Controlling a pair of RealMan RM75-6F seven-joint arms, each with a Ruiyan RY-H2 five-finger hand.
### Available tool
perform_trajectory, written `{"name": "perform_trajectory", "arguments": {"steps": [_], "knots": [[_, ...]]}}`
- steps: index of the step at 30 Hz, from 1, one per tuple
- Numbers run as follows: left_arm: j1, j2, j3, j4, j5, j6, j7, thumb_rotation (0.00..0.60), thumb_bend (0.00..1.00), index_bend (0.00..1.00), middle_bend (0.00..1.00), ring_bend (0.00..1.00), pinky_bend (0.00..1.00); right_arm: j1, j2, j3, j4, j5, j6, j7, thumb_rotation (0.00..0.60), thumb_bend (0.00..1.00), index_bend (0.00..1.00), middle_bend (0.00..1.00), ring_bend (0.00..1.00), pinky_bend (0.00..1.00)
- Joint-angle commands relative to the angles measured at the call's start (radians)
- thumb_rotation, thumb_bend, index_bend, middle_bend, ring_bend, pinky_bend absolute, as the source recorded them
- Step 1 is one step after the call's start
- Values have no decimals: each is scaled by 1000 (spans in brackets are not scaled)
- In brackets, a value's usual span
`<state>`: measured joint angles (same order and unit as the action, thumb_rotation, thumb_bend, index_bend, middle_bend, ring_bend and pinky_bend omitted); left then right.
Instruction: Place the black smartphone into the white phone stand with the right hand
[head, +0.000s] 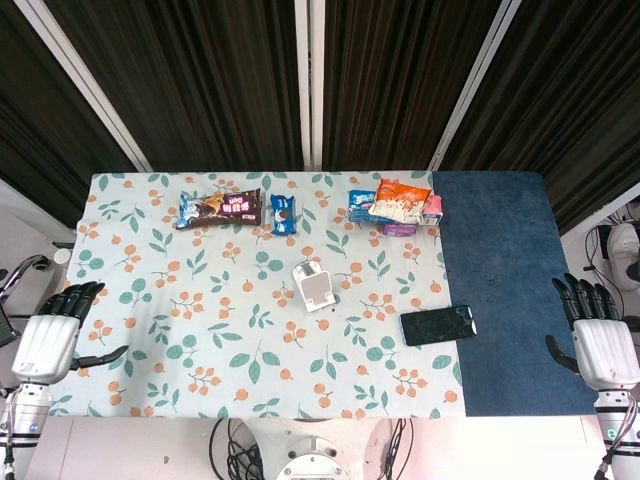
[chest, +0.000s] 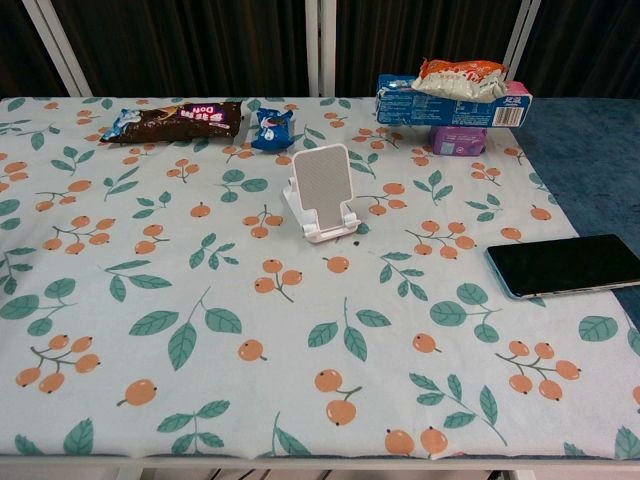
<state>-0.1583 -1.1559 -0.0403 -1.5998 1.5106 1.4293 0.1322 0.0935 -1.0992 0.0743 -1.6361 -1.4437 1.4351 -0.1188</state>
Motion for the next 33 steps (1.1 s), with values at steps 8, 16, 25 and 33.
{"name": "perform_trajectory", "arguments": {"steps": [8,16,25,33], "knots": [[4,-3,5,4,7,10,-6,283,5,118,125,129,227,-2,-1,-10,6,-6,-5,2,600,238,0,0,0,0],[10,-3,3,2,4,21,-11,282,5,117,125,129,226,8,16,-13,-5,-22,-17,7,600,237,0,0,0,0],[9,-26,15,36,4,3,-41,290,5,117,125,129,226,114,180,-29,-192,88,-286,-88,600,176,0,0,0,0],[12,-29,19,45,31,25,-66,307,5,118,125,129,223,277,225,2,-221,226,-550,-122,600,138,0,0,0,0]]}}
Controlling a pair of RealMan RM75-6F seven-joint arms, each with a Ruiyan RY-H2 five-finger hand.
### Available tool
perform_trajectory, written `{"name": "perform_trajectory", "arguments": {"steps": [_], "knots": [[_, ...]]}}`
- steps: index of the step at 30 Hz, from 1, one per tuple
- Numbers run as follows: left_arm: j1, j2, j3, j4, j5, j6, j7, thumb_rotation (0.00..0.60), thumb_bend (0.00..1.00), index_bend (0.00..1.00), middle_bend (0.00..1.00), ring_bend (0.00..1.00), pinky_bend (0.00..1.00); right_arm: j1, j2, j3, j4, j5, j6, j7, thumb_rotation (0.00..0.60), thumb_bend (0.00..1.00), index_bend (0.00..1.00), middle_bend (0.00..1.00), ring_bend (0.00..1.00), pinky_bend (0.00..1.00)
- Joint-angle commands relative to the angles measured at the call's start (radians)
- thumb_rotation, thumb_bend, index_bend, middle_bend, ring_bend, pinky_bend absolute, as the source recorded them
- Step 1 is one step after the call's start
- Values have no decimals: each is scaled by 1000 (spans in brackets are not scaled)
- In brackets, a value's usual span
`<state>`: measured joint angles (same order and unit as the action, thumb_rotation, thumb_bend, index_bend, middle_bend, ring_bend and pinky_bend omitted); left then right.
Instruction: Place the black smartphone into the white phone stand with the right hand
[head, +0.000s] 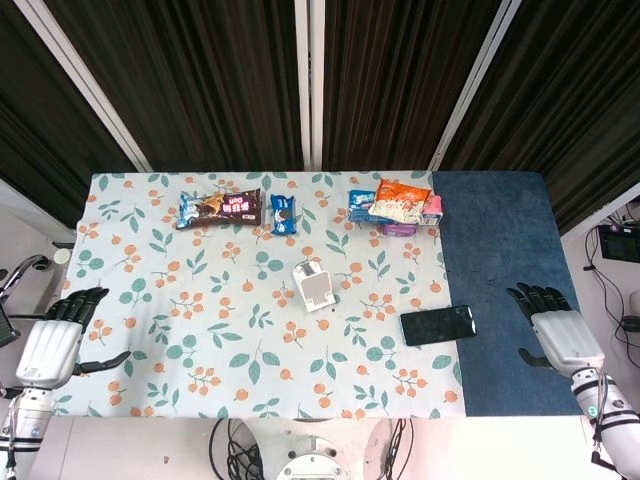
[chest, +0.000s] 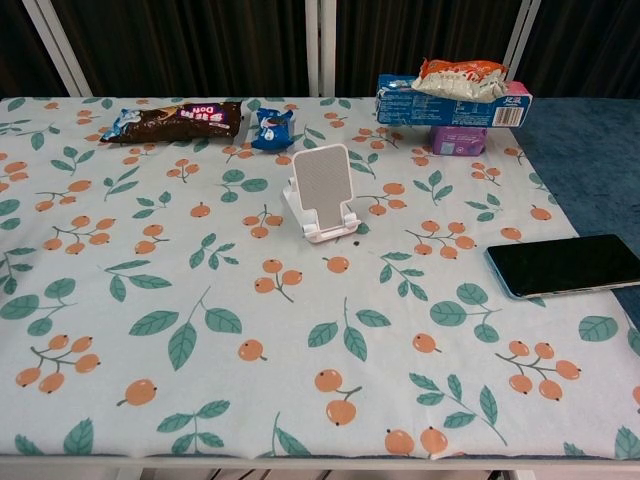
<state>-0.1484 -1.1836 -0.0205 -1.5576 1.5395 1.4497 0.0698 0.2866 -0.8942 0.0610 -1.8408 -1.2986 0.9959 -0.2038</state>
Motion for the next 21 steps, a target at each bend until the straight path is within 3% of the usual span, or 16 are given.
{"name": "perform_trajectory", "arguments": {"steps": [1,13,21], "knots": [[4,-2,0,5,3,8,-4,307,5,118,125,129,223,105,10,16,-12,107,-136,-61,600,119,0,0,0,0],[12,3,6,5,12,19,-17,307,5,117,125,129,223,219,-158,-7,56,279,-166,-253,600,80,0,0,0,0],[11,6,9,7,13,13,-32,308,5,117,125,129,223,259,-252,-22,118,354,-162,-289,600,79,0,0,0,0]]}}
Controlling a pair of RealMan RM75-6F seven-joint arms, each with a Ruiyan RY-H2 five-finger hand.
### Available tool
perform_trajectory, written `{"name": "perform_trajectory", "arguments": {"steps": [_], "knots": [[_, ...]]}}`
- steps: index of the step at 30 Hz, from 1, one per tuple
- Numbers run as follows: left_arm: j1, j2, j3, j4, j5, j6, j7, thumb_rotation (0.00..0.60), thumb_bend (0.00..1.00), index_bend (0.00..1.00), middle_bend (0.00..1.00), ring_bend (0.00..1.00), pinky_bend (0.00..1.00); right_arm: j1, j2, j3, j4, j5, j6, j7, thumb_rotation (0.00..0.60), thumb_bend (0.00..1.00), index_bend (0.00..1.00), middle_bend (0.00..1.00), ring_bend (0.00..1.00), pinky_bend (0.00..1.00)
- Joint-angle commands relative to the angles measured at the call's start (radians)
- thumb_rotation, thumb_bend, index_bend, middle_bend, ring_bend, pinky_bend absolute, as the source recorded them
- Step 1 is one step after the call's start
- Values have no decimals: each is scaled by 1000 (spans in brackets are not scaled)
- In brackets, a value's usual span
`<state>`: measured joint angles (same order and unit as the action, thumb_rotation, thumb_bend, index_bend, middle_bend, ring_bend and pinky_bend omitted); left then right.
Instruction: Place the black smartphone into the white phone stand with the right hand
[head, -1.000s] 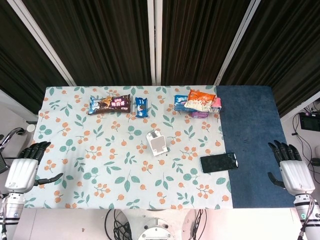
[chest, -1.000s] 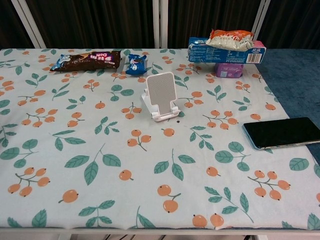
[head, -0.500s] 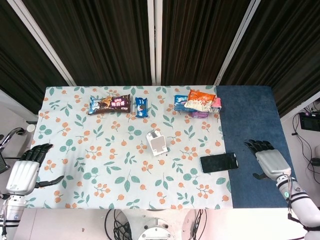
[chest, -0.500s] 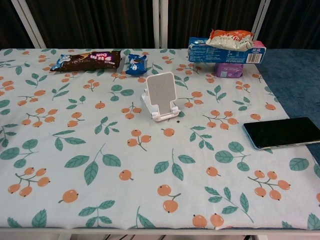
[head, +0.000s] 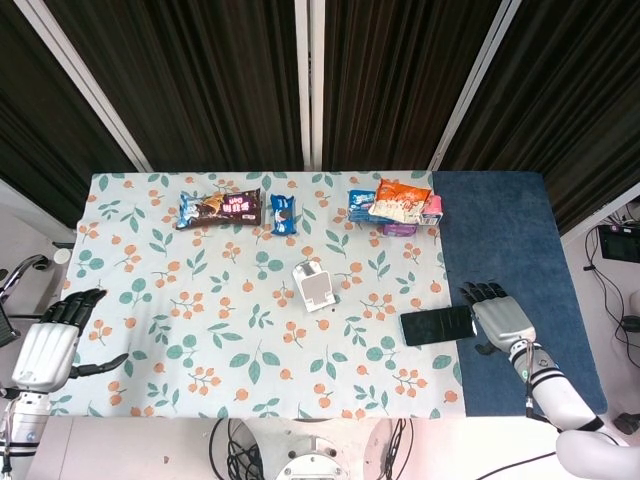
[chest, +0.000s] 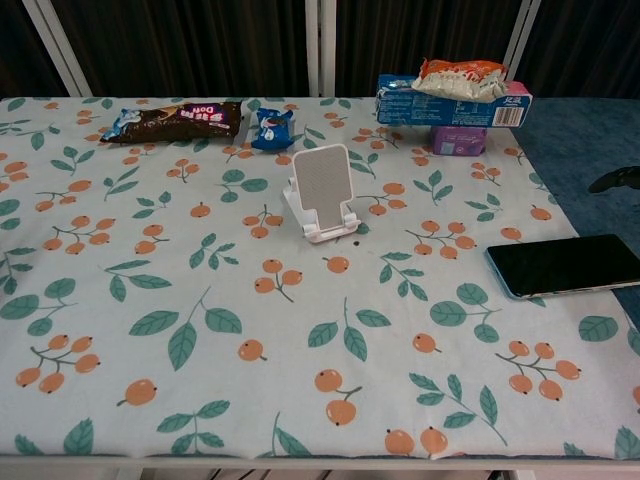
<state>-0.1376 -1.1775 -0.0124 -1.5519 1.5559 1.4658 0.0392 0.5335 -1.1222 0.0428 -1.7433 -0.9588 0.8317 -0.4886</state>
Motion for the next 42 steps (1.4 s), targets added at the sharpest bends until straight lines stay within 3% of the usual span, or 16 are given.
{"name": "perform_trajectory", "arguments": {"steps": [1,15,42], "knots": [[0,0,1,2,-6,-6,-3,309,5,117,125,129,222,15,-33,-6,27,16,3,-4,600,79,0,0,0,0],[0,0,-3,12,-32,-25,-17,308,5,117,120,129,222,61,-103,-28,67,48,1,-14,600,89,2,0,0,0],[4,-6,4,31,-37,-36,-36,311,5,117,119,129,222,118,-159,-58,88,88,8,-10,600,136,148,0,0,0]]}}
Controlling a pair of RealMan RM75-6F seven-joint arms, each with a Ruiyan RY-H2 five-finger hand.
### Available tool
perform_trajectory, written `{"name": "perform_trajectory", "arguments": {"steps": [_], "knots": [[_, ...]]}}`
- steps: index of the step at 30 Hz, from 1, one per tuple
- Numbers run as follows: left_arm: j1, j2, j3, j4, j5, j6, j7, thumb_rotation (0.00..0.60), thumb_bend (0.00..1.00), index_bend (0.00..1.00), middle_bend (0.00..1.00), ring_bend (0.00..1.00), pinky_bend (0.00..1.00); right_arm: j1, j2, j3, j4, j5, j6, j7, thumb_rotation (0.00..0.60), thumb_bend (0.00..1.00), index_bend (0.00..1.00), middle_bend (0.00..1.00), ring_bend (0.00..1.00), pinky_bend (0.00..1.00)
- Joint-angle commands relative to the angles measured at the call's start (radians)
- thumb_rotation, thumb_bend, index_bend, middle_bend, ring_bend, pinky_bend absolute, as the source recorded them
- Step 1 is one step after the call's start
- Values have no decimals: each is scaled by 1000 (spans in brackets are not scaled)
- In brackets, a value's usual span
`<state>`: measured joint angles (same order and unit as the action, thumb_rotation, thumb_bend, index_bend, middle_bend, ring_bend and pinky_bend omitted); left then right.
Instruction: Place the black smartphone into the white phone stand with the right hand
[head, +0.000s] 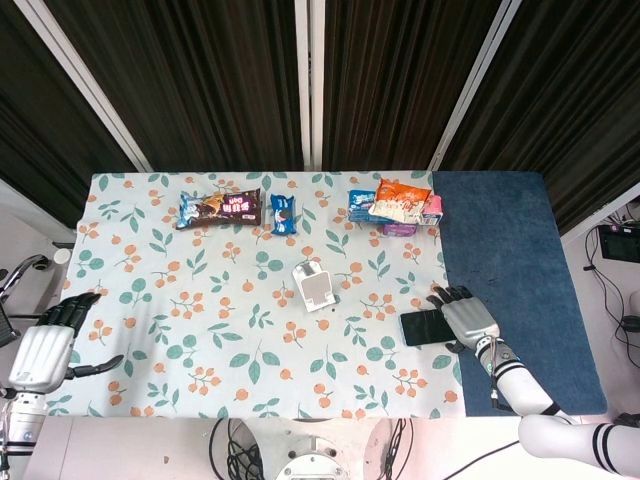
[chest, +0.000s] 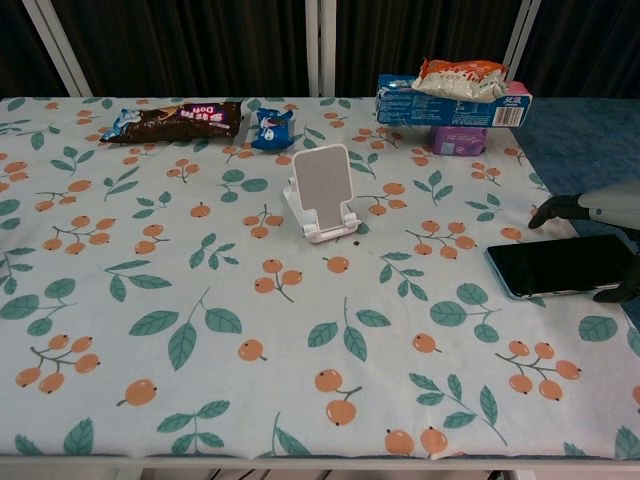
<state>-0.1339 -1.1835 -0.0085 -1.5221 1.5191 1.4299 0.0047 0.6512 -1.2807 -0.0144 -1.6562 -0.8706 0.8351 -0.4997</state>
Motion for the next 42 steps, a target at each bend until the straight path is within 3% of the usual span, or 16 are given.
{"name": "perform_trajectory", "arguments": {"steps": [1,20,34,42], "knots": [[1,0,0,1,0,0,-2,310,5,117,119,129,222,0,-1,-2,1,0,7,3,600,137,155,0,0,0],[5,-3,5,12,-8,-9,-8,310,5,117,119,129,223,-9,-24,-16,18,-27,49,10,600,176,305,0,0,0],[2,-4,4,14,-14,-20,-9,311,5,118,119,129,222,-36,-37,-8,31,-94,90,55,600,195,535,2,0,0],[2,-6,4,15,-14,-22,-11,310,4,118,119,129,222,-53,-35,-4,37,-143,105,87,600,204,624,116,14,0]]}}
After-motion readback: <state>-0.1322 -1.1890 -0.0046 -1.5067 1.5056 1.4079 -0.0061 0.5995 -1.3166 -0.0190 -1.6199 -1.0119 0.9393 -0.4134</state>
